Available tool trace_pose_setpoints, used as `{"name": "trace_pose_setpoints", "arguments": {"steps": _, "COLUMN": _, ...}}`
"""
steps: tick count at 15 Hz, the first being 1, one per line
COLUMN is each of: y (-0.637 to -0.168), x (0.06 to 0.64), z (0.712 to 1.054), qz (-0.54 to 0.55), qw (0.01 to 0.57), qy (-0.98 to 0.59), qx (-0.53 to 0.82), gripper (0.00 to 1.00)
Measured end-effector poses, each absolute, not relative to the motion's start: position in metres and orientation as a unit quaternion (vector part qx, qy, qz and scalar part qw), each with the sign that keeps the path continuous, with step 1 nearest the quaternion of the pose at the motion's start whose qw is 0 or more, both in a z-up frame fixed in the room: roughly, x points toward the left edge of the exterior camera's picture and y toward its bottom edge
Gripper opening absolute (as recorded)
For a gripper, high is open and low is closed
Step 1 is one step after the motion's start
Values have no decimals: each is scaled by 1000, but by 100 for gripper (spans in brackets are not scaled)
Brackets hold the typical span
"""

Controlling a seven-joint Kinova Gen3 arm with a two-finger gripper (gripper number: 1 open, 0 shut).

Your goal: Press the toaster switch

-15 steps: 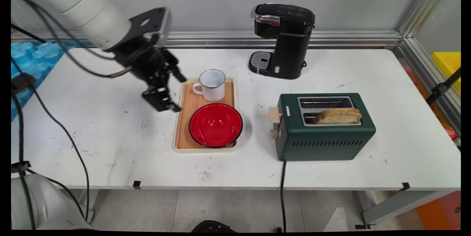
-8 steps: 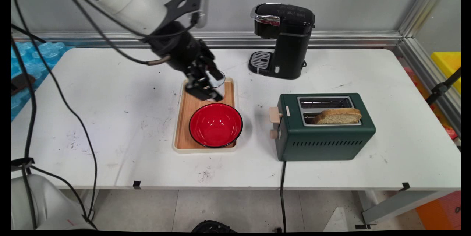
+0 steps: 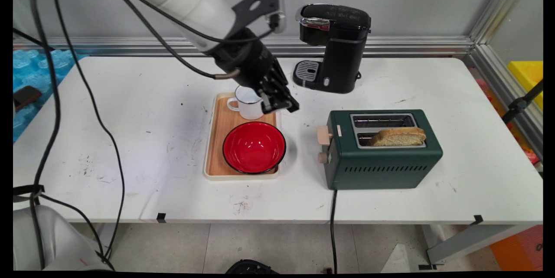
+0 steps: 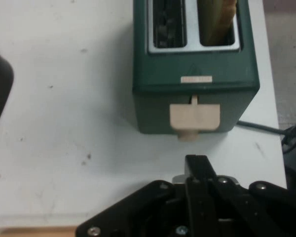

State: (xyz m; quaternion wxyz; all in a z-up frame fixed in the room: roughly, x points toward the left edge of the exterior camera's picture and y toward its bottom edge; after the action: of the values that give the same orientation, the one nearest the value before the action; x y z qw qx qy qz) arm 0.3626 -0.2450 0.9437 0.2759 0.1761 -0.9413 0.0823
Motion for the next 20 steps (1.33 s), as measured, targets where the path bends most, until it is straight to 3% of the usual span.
{"name": "trace_pose_setpoints", "arguments": {"steps": 20, "y": -256, "x": 295, "z": 879, "qz": 83, "qw": 259, "qy": -944, "qx": 186, "gripper": 0}}
